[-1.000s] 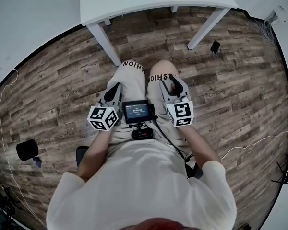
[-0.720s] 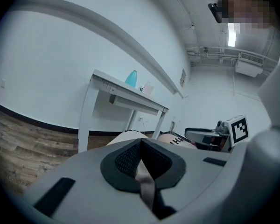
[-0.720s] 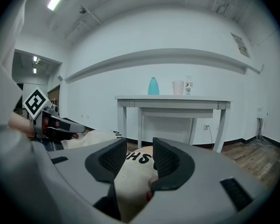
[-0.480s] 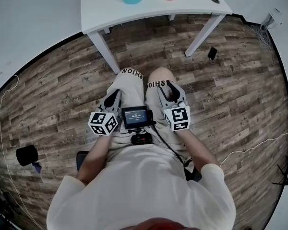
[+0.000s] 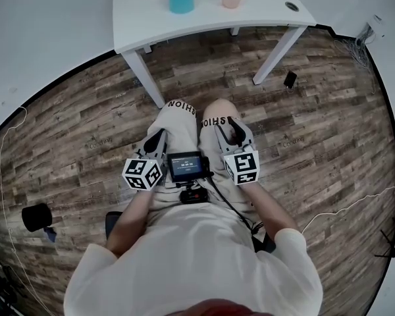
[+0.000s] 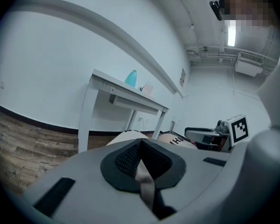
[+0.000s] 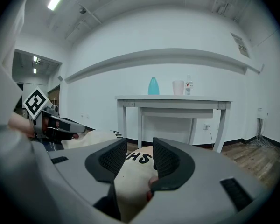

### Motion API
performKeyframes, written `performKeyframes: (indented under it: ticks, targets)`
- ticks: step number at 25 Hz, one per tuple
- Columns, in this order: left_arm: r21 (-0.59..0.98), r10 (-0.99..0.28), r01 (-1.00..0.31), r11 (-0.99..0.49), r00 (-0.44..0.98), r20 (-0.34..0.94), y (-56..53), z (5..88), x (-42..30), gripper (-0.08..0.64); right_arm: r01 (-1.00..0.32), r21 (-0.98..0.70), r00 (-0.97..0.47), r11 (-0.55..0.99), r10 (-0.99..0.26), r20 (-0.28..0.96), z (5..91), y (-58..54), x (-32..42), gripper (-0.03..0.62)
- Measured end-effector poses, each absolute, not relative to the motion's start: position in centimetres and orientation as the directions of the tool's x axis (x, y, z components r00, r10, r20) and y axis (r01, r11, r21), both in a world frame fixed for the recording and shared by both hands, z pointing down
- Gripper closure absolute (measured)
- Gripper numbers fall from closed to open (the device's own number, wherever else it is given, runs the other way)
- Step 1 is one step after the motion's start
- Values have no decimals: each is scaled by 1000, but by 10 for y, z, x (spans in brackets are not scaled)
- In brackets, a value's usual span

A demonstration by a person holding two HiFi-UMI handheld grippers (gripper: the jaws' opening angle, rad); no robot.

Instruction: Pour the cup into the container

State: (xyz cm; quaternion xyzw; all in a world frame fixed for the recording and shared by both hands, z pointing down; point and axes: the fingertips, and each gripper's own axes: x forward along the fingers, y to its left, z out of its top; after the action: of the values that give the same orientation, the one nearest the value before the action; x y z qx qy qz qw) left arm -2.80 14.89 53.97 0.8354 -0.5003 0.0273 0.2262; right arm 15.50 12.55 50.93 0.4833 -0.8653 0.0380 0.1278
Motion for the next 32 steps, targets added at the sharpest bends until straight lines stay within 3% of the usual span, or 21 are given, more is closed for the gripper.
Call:
performKeyframes:
  ticks: [32]
  targets:
    - [355,-824,-847,-395,497,271,146,540,-30,549,-843,49,-507,535,-822,260,511,122,154,428]
